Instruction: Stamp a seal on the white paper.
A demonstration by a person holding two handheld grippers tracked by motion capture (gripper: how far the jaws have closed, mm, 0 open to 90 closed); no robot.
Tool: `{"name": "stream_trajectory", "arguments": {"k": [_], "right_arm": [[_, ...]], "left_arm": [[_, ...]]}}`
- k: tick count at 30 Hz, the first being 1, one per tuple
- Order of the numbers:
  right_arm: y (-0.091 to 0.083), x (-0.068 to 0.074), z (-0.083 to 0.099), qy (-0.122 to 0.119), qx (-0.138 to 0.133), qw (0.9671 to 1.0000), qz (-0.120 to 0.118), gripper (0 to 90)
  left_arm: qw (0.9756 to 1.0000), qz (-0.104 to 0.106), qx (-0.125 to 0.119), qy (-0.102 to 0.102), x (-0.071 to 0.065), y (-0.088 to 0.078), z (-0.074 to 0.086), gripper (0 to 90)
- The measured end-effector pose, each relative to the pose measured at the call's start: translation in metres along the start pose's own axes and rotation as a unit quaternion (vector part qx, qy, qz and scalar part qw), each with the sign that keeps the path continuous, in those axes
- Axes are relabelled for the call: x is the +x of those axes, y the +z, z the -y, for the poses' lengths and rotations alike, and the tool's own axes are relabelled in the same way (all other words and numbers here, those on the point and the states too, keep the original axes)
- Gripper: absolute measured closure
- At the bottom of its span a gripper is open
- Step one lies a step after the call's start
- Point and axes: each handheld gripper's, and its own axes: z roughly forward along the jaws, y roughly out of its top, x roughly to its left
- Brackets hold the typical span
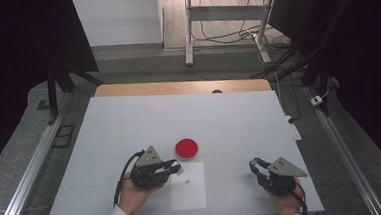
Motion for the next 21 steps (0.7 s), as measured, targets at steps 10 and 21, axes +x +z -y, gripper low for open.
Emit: {"name": "stream_trajectory", "arguments": {"k": [10, 21], "right_arm": [[0.002, 0.0, 0.001, -0.002, 0.004, 1.0, 0.0, 65.0], [0.004, -0.001, 0.001, -0.003, 0.007, 1.0, -0.001, 65.0]], "left_arm": [[0.9993, -0.002, -0.034, -0.018, 0.015, -0.022, 0.0, 75.7], [0.9993, 0.001, -0.033, -0.017, 0.019, -0.022, -0.002, 75.7]]}}
